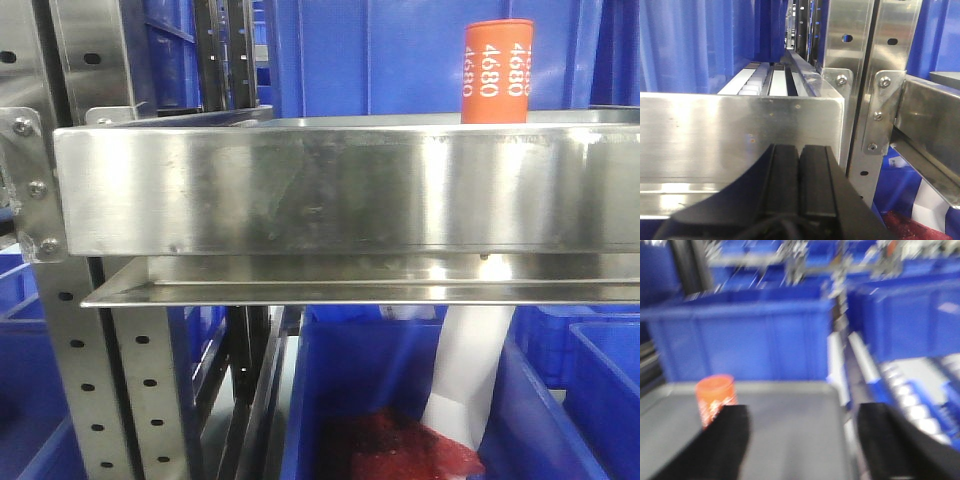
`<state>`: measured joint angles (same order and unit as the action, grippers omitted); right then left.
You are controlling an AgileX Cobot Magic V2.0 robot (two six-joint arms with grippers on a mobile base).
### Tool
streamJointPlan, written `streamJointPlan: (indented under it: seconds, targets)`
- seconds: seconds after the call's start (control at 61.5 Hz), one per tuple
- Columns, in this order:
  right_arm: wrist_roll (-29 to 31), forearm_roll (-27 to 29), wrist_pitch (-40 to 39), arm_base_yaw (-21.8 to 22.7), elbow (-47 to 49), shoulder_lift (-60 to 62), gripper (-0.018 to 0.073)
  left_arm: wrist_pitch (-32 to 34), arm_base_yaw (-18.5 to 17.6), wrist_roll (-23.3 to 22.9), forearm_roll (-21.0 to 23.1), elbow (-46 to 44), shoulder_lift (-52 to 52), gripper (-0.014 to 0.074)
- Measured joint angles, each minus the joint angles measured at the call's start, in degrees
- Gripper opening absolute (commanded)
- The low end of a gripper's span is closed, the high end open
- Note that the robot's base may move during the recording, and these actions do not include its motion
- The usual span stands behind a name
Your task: Grab orange capacitor from left shelf to right conveyor
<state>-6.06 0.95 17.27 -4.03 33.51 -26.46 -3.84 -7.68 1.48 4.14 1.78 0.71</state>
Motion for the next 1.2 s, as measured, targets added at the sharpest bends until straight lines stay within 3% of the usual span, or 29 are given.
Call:
streamJointPlan:
  seconds: [0.179,0.374,0.748,0.959,1.203]
  targets:
    - [0.0,0.0,-3.0,-9.3,0.4,-9.6,0.0625,0.0,0.0,0.0,0.0,0.0,0.0,-0.0127]
    - [0.0,0.0,-12.6,-15.2,0.4,-20.2,0.0625,0.0,0.0,0.0,0.0,0.0,0.0,-0.0127]
    - [-0.4,0.0,-33.6,-15.9,0.4,-40.8,0.0624,0.0,0.0,0.0,0.0,0.0,0.0,-0.0127]
    - [-3.8,0.0,-44.2,-15.9,0.9,-47.9,0.0624,0.0,0.0,0.0,0.0,0.0,0.0,-0.0127]
    - [-4.8,0.0,-51.2,-14.6,0.9,-54.5,0.0624,0.0,0.0,0.0,0.0,0.0,0.0,-0.0127]
